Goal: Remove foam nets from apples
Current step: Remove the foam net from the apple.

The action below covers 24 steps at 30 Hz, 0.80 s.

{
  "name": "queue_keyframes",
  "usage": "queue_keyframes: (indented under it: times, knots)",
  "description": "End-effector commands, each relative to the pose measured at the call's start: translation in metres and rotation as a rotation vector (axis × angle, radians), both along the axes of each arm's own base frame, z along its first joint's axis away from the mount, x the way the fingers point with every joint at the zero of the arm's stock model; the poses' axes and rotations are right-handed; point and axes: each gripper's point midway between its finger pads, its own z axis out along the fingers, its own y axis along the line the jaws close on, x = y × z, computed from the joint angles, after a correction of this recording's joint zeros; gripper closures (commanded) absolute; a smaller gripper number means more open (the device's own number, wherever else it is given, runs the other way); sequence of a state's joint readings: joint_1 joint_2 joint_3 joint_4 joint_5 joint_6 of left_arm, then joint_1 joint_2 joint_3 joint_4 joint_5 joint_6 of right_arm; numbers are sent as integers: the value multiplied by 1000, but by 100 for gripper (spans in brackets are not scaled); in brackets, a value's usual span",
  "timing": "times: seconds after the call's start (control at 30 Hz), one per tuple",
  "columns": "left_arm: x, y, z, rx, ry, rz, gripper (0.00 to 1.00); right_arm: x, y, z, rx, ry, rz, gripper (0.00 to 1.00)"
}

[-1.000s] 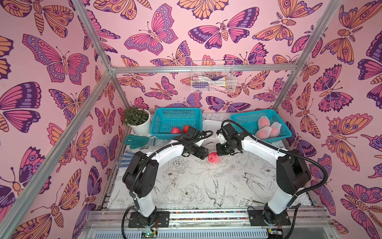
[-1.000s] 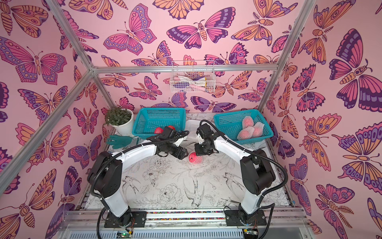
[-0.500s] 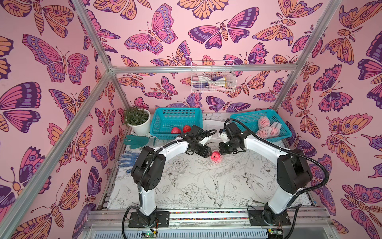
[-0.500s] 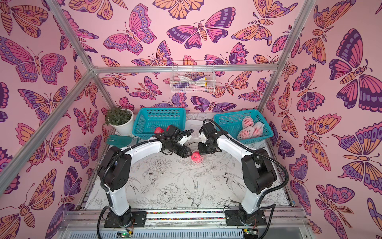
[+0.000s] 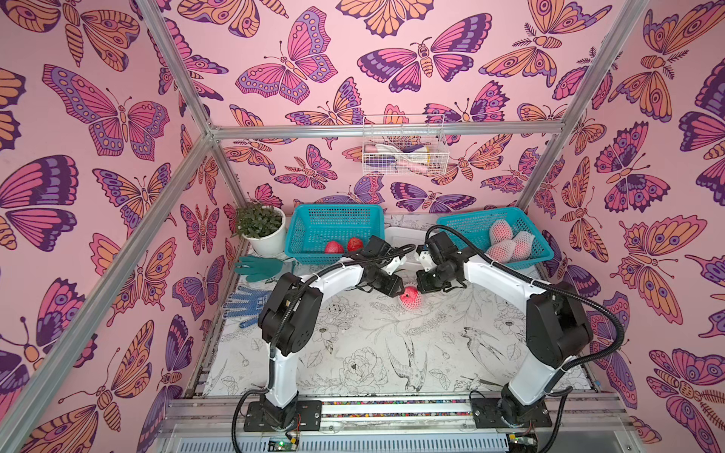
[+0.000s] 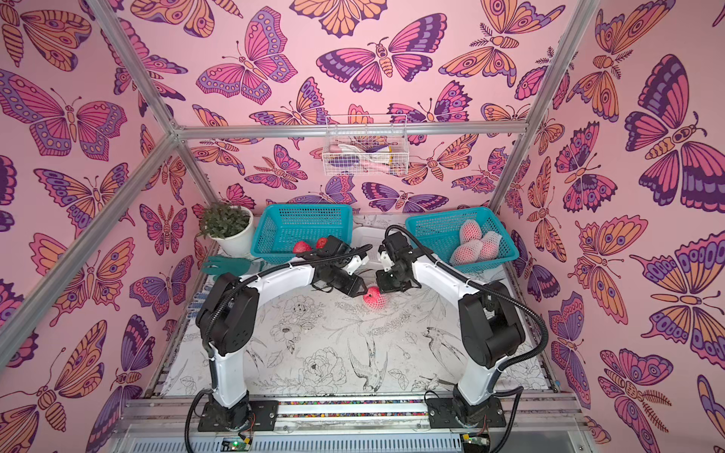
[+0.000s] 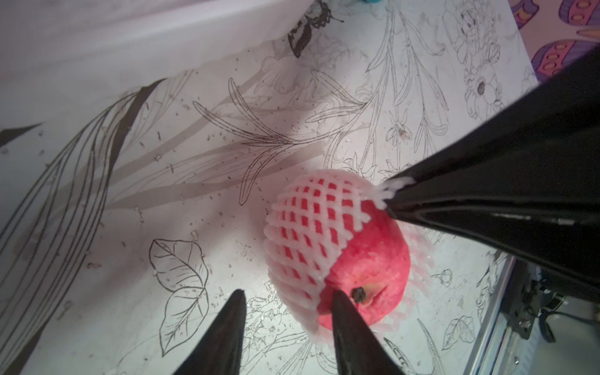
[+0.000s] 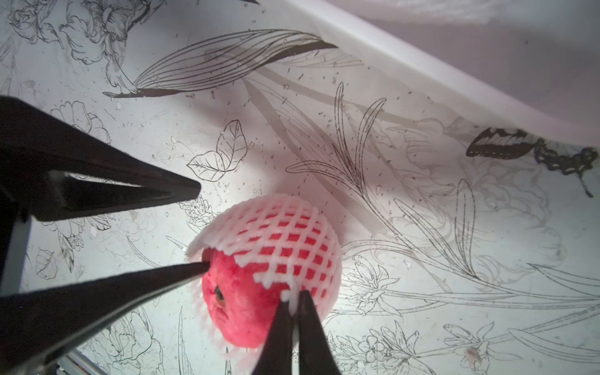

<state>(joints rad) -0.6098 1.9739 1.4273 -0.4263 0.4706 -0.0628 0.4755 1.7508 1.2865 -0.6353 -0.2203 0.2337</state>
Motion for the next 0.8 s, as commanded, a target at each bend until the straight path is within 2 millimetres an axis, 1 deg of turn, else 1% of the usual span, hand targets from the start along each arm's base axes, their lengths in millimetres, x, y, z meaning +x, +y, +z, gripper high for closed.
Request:
queue_keyframes:
  times: [0.0, 0.2, 0.33, 0.4, 0.5, 0.73, 0.77]
  knots:
    - [-5, -4, -7, 4, 35, -18, 66, 2, 0, 9, 0, -21, 11, 87]
    - [-3, -6, -6, -4, 43, -9, 79, 5, -4, 15, 6, -55, 16, 72]
    - [-4, -9, -4, -14, 52, -9, 88, 7, -10, 20, 28, -83, 16, 64]
    - [-5, -9, -2, -18, 53, -10, 91, 5, -12, 25, 42, -105, 32, 60]
    - [-7, -11, -1, -23, 54, -16, 95, -2, -12, 29, 64, -117, 63, 55]
    - [-9, -15, 0, -26, 54, -21, 100, -20, -11, 23, 91, -105, 116, 49]
    - [-9, -16, 1, -30, 56, -20, 100, -21, -12, 19, 89, -104, 117, 48]
